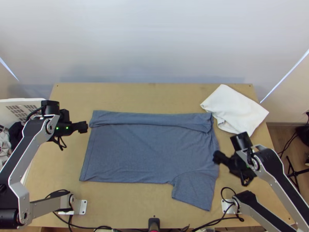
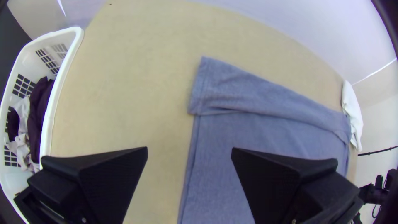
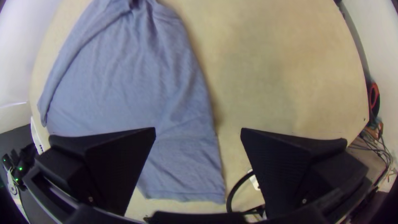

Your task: Fold the t-shirt

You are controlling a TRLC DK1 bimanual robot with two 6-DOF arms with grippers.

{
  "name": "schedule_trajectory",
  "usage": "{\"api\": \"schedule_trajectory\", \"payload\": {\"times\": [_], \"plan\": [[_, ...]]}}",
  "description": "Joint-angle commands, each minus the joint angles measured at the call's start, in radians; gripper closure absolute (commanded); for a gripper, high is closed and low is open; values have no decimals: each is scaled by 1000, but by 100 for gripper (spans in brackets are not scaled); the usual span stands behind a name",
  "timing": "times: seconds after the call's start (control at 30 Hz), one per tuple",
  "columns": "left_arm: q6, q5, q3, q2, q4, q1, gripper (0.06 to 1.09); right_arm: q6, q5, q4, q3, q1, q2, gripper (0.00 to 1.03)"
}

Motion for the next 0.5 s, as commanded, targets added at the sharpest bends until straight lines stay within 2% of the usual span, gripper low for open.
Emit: {"api": "schedule_trajectory", "payload": {"times": [0.0, 0.07, 0.13, 0.23, 0.4, 0.47], "plan": [[9, 2, -10, -48, -32, 7, 11, -35, -88, -144, -31, 1, -16, 7], [8, 2, -2, -52, -37, 6, 11, -50, -118, -147, -47, -2, 33, 7], [8, 0, 2, -57, -40, 4, 11, -55, -154, -146, -65, -1, 55, 16], [8, 0, 14, -61, -54, 4, 11, -78, -158, -114, -93, 21, 62, 20], [11, 0, 25, -63, -64, 4, 11, -167, -158, -29, -145, 48, 45, 44], [11, 0, 30, -61, -64, 1, 11, -213, -158, 34, -179, 58, 24, 51]]}}
